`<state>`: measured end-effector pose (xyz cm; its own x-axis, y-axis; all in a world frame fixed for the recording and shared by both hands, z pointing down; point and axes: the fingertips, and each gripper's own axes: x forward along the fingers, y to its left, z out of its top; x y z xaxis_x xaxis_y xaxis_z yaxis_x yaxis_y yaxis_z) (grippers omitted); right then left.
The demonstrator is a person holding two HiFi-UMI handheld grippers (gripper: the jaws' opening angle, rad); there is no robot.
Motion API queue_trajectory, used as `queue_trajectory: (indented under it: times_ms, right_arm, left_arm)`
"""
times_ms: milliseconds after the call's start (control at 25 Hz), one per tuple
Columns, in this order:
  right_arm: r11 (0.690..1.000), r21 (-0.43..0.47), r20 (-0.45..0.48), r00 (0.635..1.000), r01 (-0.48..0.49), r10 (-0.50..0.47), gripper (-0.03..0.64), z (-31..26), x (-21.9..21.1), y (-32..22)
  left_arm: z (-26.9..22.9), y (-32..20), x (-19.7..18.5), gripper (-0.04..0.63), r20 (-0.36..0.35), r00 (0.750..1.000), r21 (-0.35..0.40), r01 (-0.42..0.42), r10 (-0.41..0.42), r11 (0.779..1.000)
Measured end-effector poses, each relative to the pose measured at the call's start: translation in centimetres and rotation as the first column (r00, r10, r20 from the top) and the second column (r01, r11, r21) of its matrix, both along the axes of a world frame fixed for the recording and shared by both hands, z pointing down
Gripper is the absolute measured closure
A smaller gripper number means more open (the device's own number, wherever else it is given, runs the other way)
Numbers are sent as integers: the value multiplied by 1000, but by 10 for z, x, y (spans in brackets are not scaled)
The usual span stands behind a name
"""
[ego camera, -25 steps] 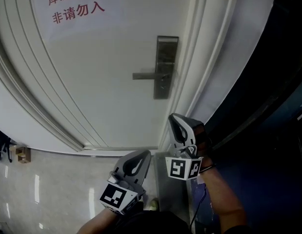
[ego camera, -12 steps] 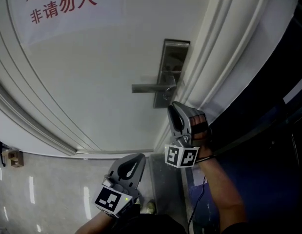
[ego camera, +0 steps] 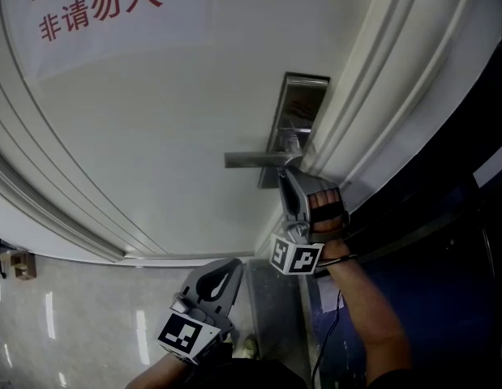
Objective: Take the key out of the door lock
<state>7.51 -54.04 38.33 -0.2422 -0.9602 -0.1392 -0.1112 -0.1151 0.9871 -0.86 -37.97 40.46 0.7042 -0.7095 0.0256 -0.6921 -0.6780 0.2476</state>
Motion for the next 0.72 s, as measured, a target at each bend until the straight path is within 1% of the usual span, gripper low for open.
queue_trajectory:
  times_ms: [40, 160, 720]
  right_arm:
    - [1000, 8, -1, 1000, 1, -1, 519, 0, -1, -1]
    - [1000, 23, 0, 1000, 1, -1, 583, 0, -3, -3]
    - [1000, 4, -26, 1000, -9, 9, 592, 2, -3, -3]
  left_arm:
    - [0, -1, -1, 591, -1, 1000, -1, 1, -1, 1000]
    - [1, -5, -4, 591, -6, 1000, -3, 5, -5, 1000]
    - [3, -9, -6, 591, -12, 1000, -7, 0, 0, 1000]
